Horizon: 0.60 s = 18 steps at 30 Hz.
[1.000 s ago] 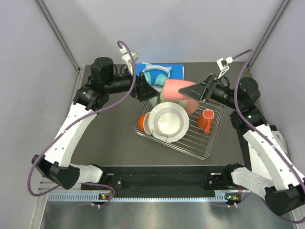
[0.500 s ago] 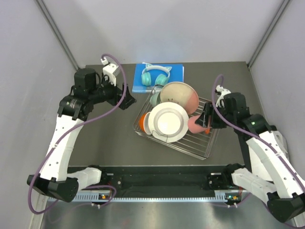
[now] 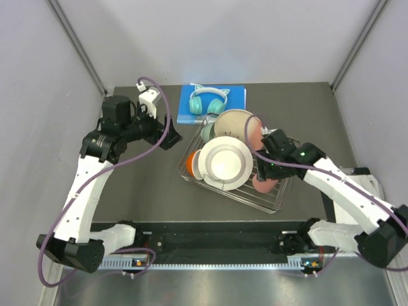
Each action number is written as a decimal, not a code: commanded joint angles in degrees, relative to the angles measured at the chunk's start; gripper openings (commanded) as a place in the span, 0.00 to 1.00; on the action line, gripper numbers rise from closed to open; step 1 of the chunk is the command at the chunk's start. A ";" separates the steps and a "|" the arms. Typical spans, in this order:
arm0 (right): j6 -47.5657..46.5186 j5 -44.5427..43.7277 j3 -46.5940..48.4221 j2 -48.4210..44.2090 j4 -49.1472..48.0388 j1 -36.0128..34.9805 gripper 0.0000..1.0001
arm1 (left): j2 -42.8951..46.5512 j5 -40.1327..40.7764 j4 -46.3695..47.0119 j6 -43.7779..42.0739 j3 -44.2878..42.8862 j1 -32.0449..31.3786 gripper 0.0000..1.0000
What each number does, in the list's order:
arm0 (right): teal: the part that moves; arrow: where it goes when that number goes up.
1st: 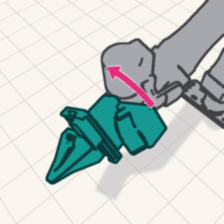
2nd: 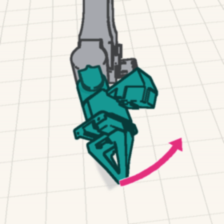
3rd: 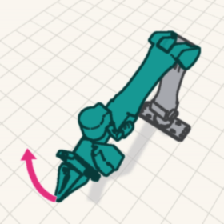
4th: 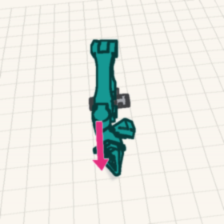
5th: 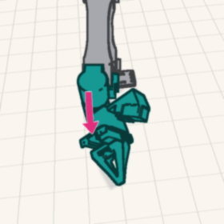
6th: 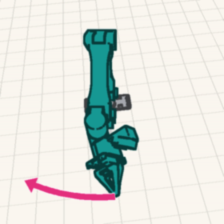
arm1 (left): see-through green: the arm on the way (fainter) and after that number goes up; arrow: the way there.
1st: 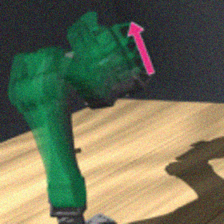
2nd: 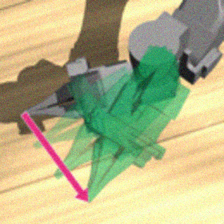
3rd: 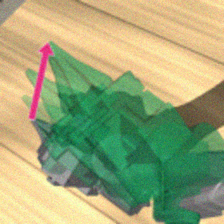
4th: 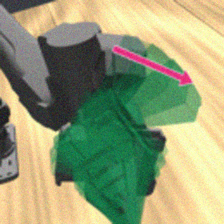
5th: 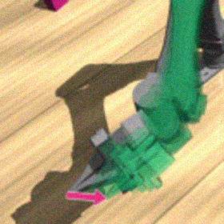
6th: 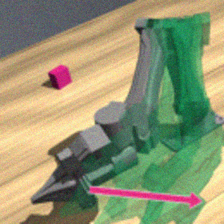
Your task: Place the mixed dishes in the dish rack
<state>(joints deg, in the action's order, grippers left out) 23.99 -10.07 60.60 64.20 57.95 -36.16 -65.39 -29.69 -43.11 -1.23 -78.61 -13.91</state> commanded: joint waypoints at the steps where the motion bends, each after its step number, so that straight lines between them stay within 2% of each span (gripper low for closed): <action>1: 2.90 -7.60 0.49 3.55 -0.38 -4.26 0.00 | 1.75 -0.10 3.39 0.44 0.82 0.20 0.99; 18: 3.96 -5.93 -7.51 6.72 -7.50 -5.23 0.00 | 3.60 -0.19 3.39 0.53 1.09 0.20 0.99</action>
<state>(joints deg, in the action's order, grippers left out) 26.85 -15.97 53.93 70.81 53.84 -40.07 -63.13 -29.28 -42.85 -1.21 -77.65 -13.91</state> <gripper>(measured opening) 0.644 0.990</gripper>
